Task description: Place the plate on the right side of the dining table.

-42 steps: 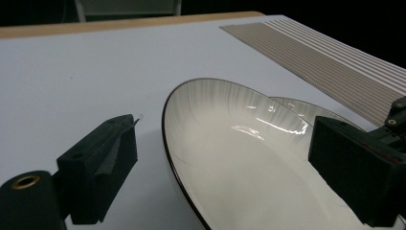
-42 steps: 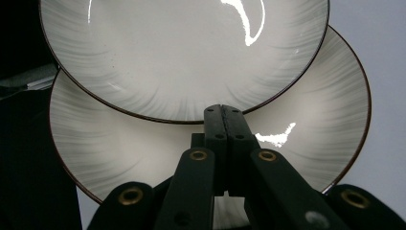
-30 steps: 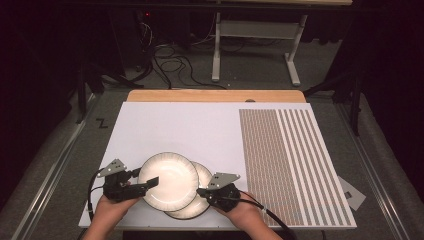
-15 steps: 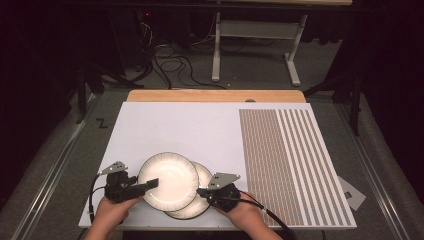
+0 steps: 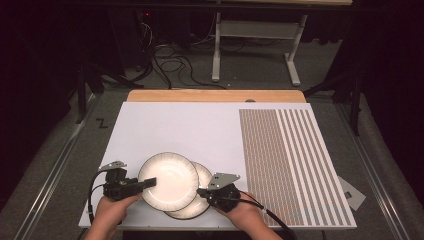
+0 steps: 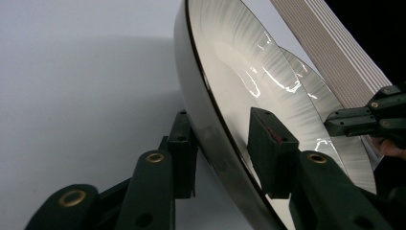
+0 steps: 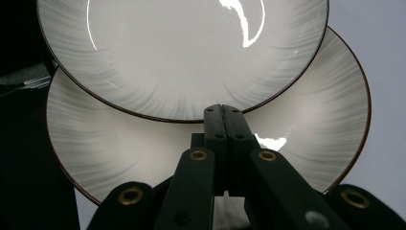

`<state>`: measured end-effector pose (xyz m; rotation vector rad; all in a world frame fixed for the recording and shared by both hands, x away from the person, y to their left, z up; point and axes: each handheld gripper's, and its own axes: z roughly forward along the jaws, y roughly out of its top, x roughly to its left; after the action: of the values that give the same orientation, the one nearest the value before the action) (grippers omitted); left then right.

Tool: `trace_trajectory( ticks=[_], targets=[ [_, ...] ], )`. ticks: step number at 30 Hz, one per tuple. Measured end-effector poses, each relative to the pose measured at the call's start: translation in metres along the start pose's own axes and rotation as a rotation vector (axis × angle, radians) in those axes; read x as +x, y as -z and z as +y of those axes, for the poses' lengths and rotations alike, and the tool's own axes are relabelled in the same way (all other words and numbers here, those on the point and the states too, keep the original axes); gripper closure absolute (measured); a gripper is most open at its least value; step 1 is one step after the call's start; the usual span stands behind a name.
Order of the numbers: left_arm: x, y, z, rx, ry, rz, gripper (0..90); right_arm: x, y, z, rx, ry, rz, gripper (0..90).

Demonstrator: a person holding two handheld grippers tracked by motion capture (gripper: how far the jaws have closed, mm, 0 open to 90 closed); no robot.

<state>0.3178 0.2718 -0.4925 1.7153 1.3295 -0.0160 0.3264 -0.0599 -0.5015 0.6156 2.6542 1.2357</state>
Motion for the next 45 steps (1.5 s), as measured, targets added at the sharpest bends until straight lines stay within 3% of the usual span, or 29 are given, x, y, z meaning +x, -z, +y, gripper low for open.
trace_trajectory(
  ticks=[9, 20, 32, 45],
  targets=[
    [-0.003, 0.003, 0.002, -0.016, 0.013, -0.008, 70.9, 0.000, 0.000, 0.000, 0.007, 0.004, -0.001, 90.0],
    [-0.010, 0.005, 0.005, -0.032, -0.025, -0.001, 73.8, 0.001, 0.002, -0.001, 0.011, -0.004, -0.007, 90.0],
    [-0.019, 0.006, 0.006, -0.068, -0.062, 0.002, 76.1, -0.008, 0.023, 0.000, -0.070, -0.038, -0.012, 90.0],
    [-0.030, 0.007, 0.007, -0.103, -0.148, -0.001, 78.3, -0.026, 0.056, -0.006, -0.150, -0.085, -0.076, 85.7]
  ],
)
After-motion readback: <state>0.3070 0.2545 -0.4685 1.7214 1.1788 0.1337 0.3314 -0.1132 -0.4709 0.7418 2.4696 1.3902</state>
